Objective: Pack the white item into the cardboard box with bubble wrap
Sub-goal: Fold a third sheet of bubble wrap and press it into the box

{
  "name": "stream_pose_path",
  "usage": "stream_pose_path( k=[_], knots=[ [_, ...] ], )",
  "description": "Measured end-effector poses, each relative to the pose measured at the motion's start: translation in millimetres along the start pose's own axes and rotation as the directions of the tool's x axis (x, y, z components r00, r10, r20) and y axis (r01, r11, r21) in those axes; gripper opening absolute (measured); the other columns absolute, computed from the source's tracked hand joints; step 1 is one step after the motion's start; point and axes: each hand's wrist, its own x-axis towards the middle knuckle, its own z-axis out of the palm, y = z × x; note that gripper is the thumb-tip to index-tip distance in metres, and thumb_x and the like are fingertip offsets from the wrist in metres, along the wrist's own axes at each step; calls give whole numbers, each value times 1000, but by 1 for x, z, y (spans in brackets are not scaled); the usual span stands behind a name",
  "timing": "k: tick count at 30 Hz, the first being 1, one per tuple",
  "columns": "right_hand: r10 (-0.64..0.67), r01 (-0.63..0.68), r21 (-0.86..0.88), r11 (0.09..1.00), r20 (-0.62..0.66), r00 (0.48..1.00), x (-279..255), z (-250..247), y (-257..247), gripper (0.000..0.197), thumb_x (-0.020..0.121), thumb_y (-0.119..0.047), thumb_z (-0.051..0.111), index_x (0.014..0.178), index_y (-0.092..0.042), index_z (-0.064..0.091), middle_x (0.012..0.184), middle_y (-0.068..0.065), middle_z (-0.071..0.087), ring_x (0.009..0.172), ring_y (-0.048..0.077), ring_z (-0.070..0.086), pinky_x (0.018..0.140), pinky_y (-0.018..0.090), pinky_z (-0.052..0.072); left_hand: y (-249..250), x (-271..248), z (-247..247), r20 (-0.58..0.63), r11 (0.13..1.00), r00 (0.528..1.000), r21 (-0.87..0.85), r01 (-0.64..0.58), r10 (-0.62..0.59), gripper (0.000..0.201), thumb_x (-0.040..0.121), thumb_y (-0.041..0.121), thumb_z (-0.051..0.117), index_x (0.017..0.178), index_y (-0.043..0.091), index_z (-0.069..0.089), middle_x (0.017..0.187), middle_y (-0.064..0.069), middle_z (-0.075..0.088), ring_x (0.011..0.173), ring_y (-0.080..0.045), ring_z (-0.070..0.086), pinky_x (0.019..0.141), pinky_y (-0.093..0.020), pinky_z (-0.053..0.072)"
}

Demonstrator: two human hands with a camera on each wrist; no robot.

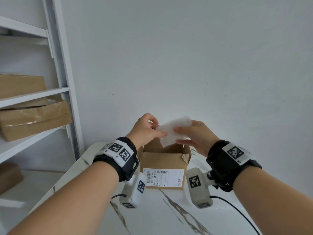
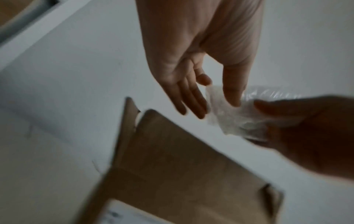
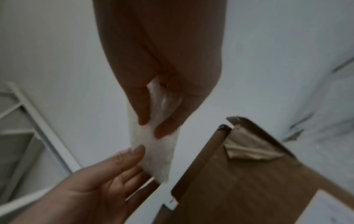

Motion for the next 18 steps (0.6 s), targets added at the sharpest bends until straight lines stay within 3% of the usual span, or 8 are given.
stream_pose_path(
  k=[2, 4, 5, 7, 9, 12, 15, 18],
  knots=[
    [-109, 93, -113, 989, -145, 983, 7, -1, 4, 26, 81, 0, 67, 107, 1, 67, 107, 16, 69, 97, 30, 68, 70, 33, 61, -9, 4, -4, 9, 967, 1000, 253, -31, 29, 27, 74, 17, 79, 90, 22, 58, 117, -2, 63, 116, -21, 57, 93, -31, 45],
    [-218, 131, -400, 907, -181, 959, 8, -2, 9, 18, 76, -3, 66, 94, -1, 69, 89, 11, 69, 84, 28, 69, 70, 33, 60, -21, 4, -5, 50, 865, 999, 502, -20, -6, 21, 76, 18, 77, 94, 23, 67, 132, -2, 53, 129, -20, 46, 98, -28, 38],
    [-242, 127, -540, 832, -147, 959, 5, -1, 11, 16, 74, -5, 65, 88, -5, 70, 80, 6, 67, 75, 23, 66, 63, 28, 57, -29, 3, -5, 79, 819, 995, 574, -2, -53, 29, 76, 20, 77, 103, 25, 68, 140, -3, 46, 134, -21, 40, 103, -29, 36],
    [-203, 95, -702, 705, -72, 976, -3, 4, 20, 15, 71, -10, 62, 83, -11, 71, 73, -1, 64, 66, 14, 60, 53, 18, 47, -40, -1, -3, 145, 806, 977, 591, 41, -155, 57, 74, 25, 79, 127, 29, 58, 154, -4, 27, 140, -24, 32, 111, -33, 35],
    [-126, 62, -773, 632, -24, 992, -10, 9, 34, 12, 71, -18, 64, 80, -13, 67, 75, -1, 66, 65, 13, 61, 54, 21, 47, -42, -9, -1, 206, 819, 965, 574, 17, -164, 77, 72, 26, 81, 140, 28, 44, 157, -1, 16, 141, -21, 30, 109, -31, 38],
    [-115, 60, -848, 527, -1, 993, -16, 12, 53, 9, 80, -25, 59, 81, -16, 58, 76, 0, 62, 65, 16, 58, 51, 19, 43, -39, -22, -1, 205, 768, 974, 638, -54, -102, 77, 68, 30, 84, 135, 24, 46, 138, 3, 34, 117, -16, 48, 86, -26, 49],
    [-167, 77, -864, 497, -8, 986, -24, 13, 61, 13, 83, -26, 55, 74, -20, 48, 68, -2, 54, 62, 16, 51, 48, 21, 39, -37, -32, -2, 178, 692, 982, 716, -87, -61, 53, 69, 14, 79, 113, 24, 51, 113, 7, 41, 87, -13, 52, 72, -25, 48],
    [-184, 105, -909, 404, 31, 982, -35, 18, 67, 15, 84, -23, 53, 75, -22, 41, 66, -3, 51, 65, 19, 49, 53, 25, 39, -33, -35, -3, 34, 719, 998, 693, -56, 45, 36, 75, -3, 60, 96, 21, 43, 97, 4, 54, 83, -16, 55, 68, -25, 46]
  ],
)
